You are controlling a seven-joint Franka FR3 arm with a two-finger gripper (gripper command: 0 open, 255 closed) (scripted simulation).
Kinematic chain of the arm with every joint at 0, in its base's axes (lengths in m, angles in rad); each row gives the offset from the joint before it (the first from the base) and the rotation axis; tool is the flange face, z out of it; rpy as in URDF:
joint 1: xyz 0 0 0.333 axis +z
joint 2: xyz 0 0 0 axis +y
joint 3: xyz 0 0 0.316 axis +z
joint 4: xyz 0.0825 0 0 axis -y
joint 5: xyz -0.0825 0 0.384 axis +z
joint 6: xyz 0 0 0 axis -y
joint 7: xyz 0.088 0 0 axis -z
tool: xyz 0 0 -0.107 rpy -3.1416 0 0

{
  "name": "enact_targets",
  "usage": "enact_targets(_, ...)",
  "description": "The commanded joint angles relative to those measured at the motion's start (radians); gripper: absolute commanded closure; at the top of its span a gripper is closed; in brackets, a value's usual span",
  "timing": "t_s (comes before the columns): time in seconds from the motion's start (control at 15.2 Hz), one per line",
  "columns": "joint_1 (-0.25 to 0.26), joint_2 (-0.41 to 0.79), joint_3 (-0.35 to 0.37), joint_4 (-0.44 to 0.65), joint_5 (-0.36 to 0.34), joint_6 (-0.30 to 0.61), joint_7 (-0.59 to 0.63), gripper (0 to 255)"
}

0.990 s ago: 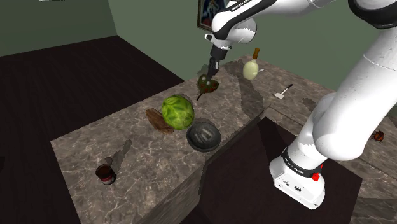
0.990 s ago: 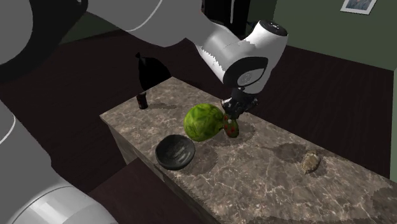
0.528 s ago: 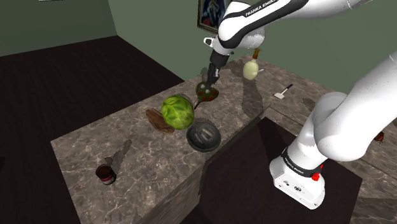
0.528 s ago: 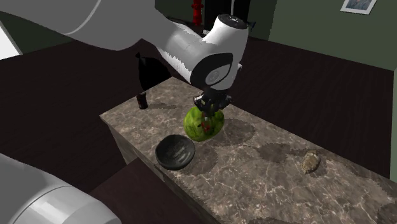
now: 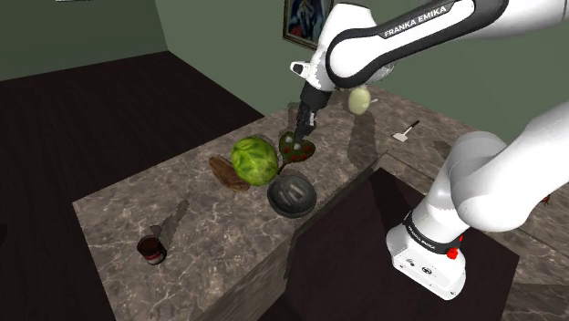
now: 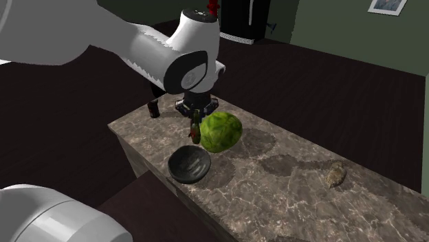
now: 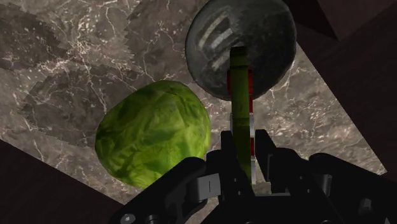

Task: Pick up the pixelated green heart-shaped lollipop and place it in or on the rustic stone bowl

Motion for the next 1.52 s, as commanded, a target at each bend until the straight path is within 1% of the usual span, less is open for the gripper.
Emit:
enact_targets(0.0, 0.017, -0.052, 0.046, -0.048, 0.005, 0.006, 0.061, 255)
enact_targets(0.07, 0.027, -0.078, 0.071, -0.066, 0.009, 0.003, 0.093, 255)
enact_targets(0.86, 0.063, 0.05, 0.048, -0.142, 0.069, 0.204, 0.027, 255)
enact_targets(1.19, 0.09, 0.119, 0.032, -0.162, 0.114, 0.291, -0.016, 255)
enact_targets(1.45, 0.119, 0.18, 0.015, -0.171, 0.166, 0.359, -0.061, 255)
